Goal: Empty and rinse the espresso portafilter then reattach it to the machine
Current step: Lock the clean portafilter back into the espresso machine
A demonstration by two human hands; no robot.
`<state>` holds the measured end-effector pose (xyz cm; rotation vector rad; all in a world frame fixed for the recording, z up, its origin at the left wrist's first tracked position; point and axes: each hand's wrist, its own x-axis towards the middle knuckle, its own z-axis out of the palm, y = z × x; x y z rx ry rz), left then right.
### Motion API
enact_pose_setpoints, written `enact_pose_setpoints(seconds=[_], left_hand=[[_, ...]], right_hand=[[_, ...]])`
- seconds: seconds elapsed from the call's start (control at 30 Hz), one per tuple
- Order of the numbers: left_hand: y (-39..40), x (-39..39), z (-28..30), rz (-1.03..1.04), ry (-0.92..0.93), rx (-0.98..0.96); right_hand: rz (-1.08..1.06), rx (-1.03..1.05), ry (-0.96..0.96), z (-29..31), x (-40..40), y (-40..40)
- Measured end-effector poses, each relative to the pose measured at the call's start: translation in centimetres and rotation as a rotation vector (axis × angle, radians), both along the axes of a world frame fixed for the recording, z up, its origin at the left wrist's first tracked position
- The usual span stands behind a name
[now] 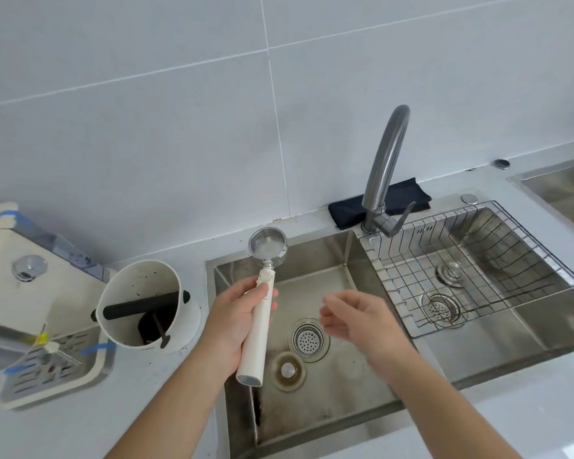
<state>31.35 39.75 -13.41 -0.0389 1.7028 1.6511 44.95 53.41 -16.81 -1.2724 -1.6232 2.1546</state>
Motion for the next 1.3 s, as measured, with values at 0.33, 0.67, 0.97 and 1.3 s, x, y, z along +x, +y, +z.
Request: enact_pose_setpoints(seconds=[0.33, 0.67, 0.97, 1.3], left_hand=[[-1.3, 1.4, 0.1, 0.068, -0.095, 0.045], [-5.7, 0.6, -0.1, -0.076, -0.035, 0.047], [-11.9, -1.3, -0.4, -0.239, -0.032, 0.052], [-19.4, -3.1, -2.7, -0.351, 0.006, -0.036]], right_hand=[[0.246, -0.149, 0.165, 2.3, -1.7, -8.5], [0.187, -0.129, 0.158, 2.8, -1.6, -12.4], [0.108, -0.146, 0.143, 2.4, -2.0, -19.1], [0.097, -0.176, 0.047, 1.7, -2.5, -26.9]])
